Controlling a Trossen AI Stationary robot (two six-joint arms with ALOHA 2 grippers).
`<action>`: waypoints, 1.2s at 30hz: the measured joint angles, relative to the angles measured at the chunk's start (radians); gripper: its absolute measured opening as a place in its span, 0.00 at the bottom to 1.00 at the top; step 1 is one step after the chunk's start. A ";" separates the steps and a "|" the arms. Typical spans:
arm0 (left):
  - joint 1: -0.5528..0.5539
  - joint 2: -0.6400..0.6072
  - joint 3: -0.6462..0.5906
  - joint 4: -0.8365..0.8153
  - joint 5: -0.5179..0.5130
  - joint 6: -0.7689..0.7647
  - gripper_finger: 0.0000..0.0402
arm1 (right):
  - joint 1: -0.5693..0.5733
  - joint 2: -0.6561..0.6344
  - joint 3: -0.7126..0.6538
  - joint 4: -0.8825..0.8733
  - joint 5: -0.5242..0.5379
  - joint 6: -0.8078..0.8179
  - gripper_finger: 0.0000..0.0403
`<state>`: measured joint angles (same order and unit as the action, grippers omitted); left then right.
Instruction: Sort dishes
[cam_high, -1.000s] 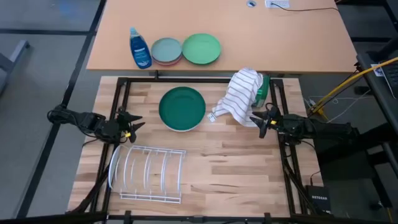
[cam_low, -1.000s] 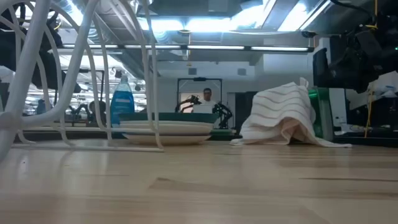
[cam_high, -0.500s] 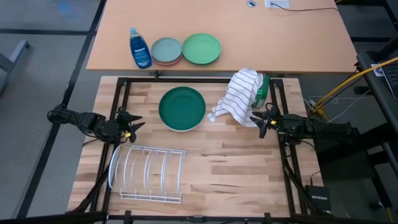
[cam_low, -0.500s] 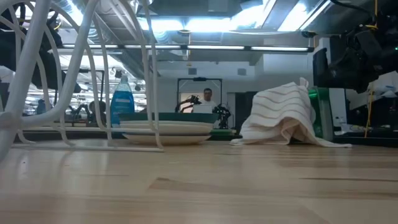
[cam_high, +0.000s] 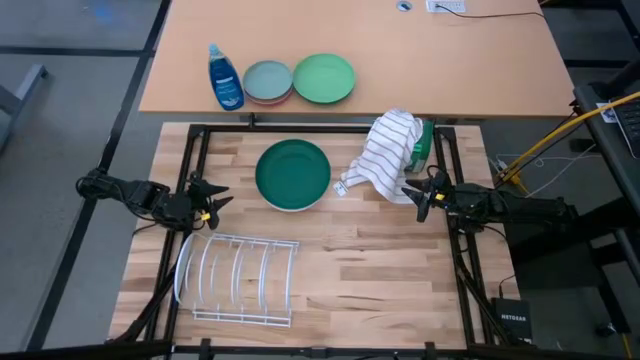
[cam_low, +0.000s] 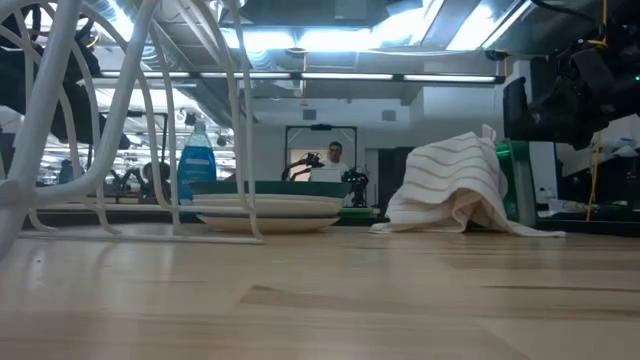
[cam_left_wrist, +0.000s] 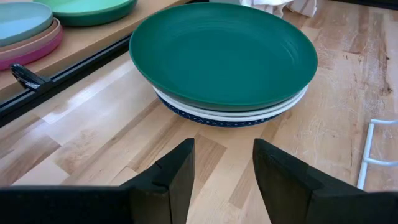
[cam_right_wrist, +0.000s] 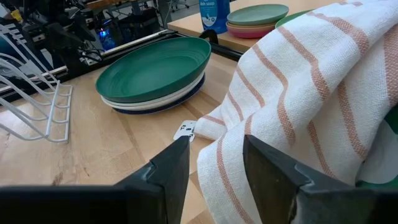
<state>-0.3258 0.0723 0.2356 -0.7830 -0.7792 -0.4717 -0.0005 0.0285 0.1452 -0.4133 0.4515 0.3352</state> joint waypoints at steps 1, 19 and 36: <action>0.000 0.000 0.000 0.000 0.000 0.000 0.38 | 0.000 0.000 0.000 0.000 0.000 0.000 0.38; 0.000 0.000 0.000 0.000 0.000 0.000 0.38 | 0.000 0.000 0.000 0.000 0.000 0.000 0.38; 0.000 0.000 0.000 0.000 0.000 0.000 0.38 | 0.000 0.000 -0.005 0.294 0.025 0.246 0.38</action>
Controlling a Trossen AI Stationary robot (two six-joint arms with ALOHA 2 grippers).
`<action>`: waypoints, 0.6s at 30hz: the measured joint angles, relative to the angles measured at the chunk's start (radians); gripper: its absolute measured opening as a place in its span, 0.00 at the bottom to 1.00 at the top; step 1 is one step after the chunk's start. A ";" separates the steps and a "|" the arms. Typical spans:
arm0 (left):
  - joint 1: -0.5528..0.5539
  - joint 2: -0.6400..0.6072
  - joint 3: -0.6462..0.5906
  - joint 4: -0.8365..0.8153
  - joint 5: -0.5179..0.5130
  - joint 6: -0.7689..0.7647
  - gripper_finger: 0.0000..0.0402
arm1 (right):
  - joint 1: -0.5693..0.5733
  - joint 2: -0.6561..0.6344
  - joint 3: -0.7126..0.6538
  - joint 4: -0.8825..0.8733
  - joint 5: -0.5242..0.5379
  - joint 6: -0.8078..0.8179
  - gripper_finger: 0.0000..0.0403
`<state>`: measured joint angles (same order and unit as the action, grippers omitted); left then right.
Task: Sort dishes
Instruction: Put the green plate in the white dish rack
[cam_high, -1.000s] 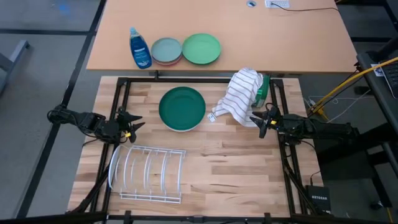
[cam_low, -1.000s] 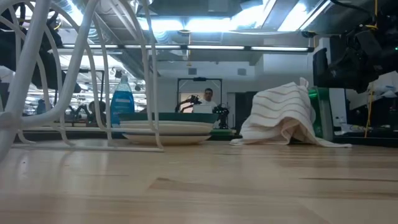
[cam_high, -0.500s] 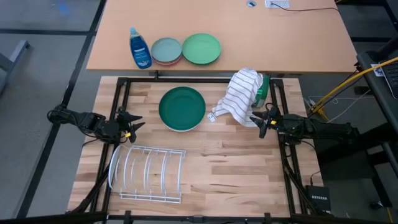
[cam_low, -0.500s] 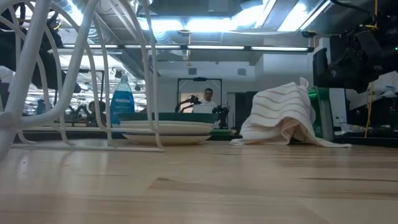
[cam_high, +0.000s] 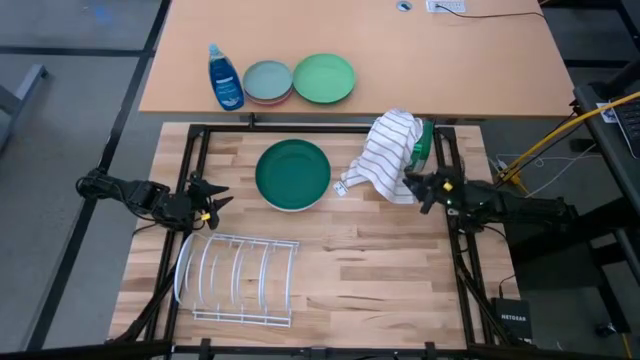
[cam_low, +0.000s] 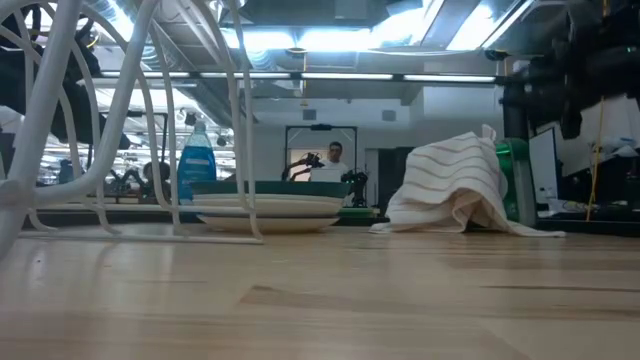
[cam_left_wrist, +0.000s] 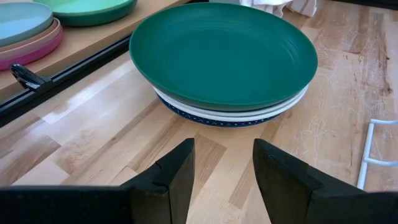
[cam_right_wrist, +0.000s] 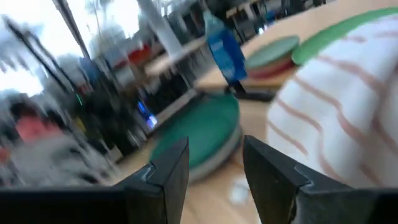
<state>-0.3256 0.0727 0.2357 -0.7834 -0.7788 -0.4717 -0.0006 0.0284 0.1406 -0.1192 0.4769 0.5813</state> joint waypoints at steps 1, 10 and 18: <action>0.000 0.000 0.000 0.000 0.000 0.000 0.38 | 0.000 0.000 0.000 0.038 0.010 0.017 0.38; 0.000 0.000 0.000 0.000 0.000 0.004 0.38 | 0.000 0.000 0.002 0.208 0.158 0.080 0.38; 0.000 0.000 0.000 0.011 -0.001 0.000 0.38 | 0.000 0.155 -0.043 0.439 0.107 0.095 0.38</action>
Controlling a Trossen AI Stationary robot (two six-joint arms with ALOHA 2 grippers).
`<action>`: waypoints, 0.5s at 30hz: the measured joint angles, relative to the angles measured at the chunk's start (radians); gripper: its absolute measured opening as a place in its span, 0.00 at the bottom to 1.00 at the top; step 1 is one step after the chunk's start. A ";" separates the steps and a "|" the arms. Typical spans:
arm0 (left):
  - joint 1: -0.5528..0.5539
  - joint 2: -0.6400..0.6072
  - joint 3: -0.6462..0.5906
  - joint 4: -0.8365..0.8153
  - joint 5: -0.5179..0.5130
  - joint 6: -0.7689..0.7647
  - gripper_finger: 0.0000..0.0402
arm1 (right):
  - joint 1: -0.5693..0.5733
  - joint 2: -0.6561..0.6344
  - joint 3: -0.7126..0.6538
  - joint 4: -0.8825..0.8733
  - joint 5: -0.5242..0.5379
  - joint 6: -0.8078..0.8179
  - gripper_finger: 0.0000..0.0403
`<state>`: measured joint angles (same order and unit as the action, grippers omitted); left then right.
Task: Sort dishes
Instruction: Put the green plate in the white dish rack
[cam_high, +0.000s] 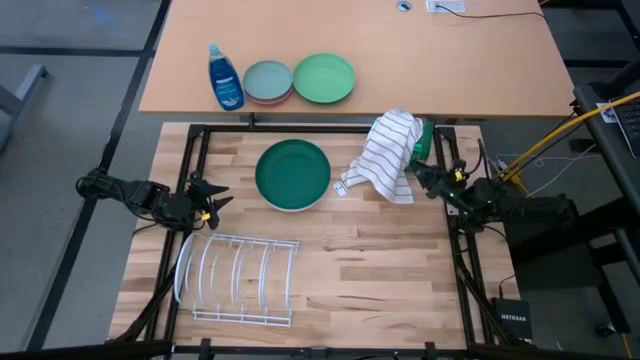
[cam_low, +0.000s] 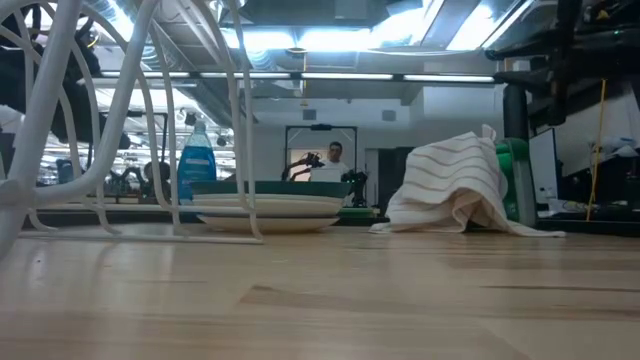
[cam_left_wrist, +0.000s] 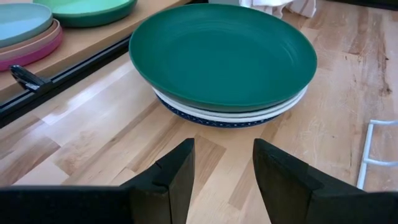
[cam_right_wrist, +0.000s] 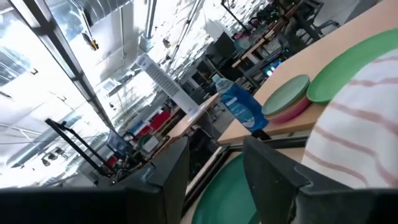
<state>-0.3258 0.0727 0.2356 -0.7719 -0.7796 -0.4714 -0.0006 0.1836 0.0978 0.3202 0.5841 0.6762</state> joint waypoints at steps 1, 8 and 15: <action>0.000 0.000 0.000 0.008 0.000 -0.008 0.38 | 0.000 0.040 -0.003 0.037 0.001 0.000 0.38; 0.000 0.000 0.000 0.079 -0.001 -0.162 0.38 | 0.000 0.363 -0.006 0.336 0.007 -0.001 0.38; 0.000 0.000 0.000 0.130 -0.009 -0.262 0.38 | 0.000 0.681 0.013 0.614 0.007 -0.001 0.38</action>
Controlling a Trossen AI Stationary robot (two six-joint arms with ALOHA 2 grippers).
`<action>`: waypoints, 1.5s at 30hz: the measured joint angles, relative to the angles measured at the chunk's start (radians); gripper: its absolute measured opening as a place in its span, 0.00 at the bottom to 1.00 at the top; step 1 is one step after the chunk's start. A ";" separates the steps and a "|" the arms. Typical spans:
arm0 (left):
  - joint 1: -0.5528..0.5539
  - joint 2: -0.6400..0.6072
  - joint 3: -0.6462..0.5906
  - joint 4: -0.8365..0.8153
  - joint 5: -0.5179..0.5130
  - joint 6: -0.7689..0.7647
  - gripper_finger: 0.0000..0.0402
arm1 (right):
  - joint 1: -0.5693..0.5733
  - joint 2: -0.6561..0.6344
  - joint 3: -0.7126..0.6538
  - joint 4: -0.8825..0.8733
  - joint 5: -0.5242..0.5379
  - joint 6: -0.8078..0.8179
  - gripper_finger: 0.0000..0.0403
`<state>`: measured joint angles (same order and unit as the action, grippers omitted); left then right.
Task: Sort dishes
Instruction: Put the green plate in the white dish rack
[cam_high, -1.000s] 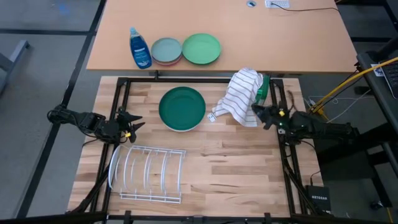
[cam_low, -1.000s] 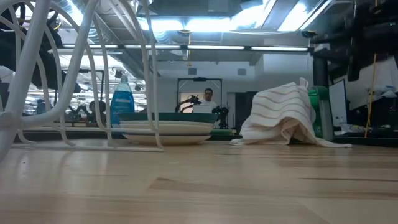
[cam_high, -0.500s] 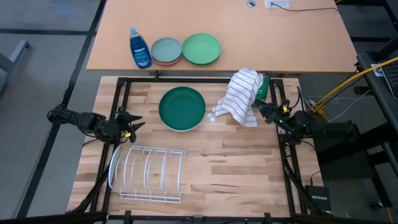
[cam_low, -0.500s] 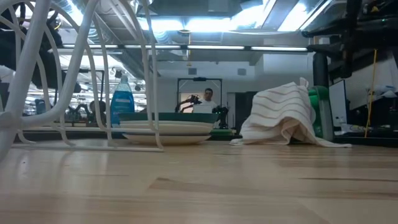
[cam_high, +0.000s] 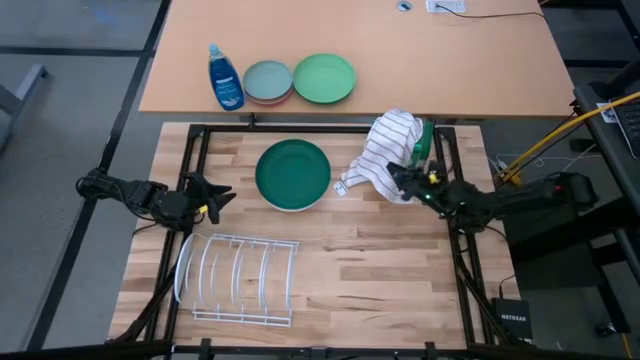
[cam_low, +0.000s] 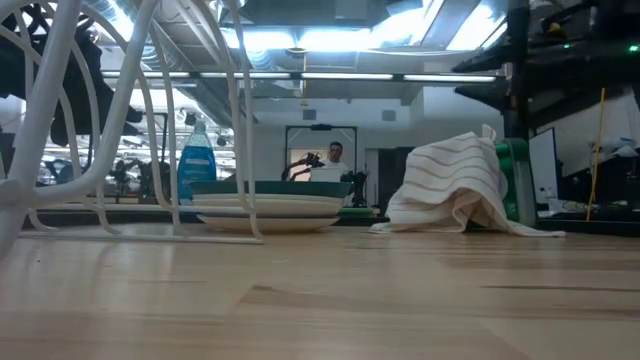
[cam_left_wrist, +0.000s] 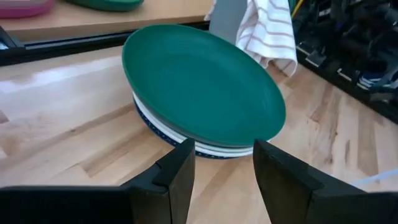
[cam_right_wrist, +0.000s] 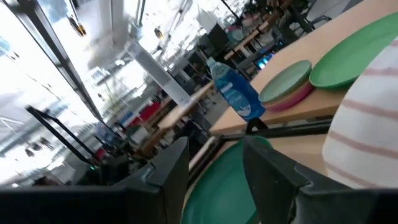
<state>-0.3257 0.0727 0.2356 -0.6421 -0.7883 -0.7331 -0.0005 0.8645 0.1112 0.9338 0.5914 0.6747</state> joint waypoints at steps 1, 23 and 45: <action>0.000 0.000 0.000 0.001 0.000 -0.012 0.38 | 0.000 0.041 0.016 0.010 0.000 0.000 0.38; 0.000 0.000 0.000 -0.005 -0.001 0.084 0.38 | -0.035 0.711 0.782 -0.376 0.079 -0.343 0.38; 0.000 0.000 0.000 -0.005 -0.001 0.086 0.38 | -0.335 0.887 1.180 -1.223 -0.293 0.182 0.38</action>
<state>-0.3256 0.0727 0.2356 -0.6472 -0.7891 -0.6468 -0.3351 1.7515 1.2915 -0.2889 0.2987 0.8565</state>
